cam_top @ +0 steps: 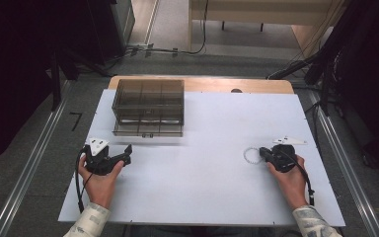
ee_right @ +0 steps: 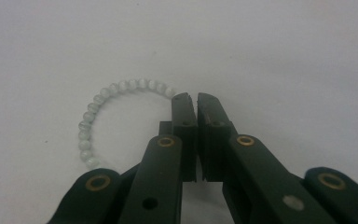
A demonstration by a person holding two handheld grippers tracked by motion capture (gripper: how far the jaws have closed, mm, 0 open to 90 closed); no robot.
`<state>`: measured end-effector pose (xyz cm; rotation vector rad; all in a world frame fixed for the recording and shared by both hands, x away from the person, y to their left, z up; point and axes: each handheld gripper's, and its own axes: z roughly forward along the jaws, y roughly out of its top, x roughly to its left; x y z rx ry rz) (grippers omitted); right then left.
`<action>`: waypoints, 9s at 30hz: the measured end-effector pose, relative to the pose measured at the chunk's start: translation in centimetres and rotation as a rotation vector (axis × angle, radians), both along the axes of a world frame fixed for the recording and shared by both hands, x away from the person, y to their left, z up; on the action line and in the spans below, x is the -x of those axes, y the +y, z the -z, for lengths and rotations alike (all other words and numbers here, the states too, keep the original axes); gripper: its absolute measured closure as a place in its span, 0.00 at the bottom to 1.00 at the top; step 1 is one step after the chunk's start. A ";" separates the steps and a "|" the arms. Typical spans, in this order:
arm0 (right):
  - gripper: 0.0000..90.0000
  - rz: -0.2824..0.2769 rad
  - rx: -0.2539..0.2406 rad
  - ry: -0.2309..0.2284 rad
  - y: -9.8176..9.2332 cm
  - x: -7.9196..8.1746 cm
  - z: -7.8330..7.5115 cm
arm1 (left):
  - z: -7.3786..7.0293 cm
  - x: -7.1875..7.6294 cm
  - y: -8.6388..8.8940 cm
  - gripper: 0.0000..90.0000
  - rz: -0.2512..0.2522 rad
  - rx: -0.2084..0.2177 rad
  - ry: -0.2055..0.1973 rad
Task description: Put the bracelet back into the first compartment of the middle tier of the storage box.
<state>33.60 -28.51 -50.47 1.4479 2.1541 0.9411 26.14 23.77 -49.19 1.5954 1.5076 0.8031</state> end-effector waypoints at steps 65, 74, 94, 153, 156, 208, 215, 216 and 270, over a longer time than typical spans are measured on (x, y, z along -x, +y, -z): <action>0.95 -0.216 -0.128 -0.203 8.5 1.0 -5.3 | -0.2 0.1 -0.8 0.13 0.001 -0.013 0.003; 0.95 -0.262 -0.129 -0.190 11.0 0.8 -5.0 | -0.3 0.1 -0.9 0.13 0.008 -0.012 0.001; 0.95 -0.340 -0.143 -0.172 15.7 0.4 -4.8 | -0.3 0.1 -1.4 0.14 0.024 -0.009 -0.005; 0.95 -0.505 -0.202 -0.165 27.4 0.1 -5.7 | -0.1 -0.3 -2.4 0.47 0.066 -0.034 -0.021; 0.95 -0.516 -0.204 -0.162 27.8 0.2 -5.6 | 0.0 -0.4 -2.5 0.49 0.071 -0.040 -0.021; 0.95 -0.581 -0.256 -0.142 32.0 0.9 -5.9 | 0.3 -1.2 -2.9 0.90 0.179 0.015 -0.023; 0.94 -0.579 -0.254 -0.145 31.9 0.9 -5.9 | 0.0 -1.1 -2.7 0.96 0.182 0.021 -0.041; 0.94 -0.575 -0.255 -0.147 31.9 0.9 -6.0 | -0.1 -1.0 -2.7 0.96 0.180 0.027 -0.045; 0.72 -0.277 -0.123 -0.164 15.7 -1.7 -4.4 | -2.4 -0.1 -0.3 0.96 0.061 0.077 -0.266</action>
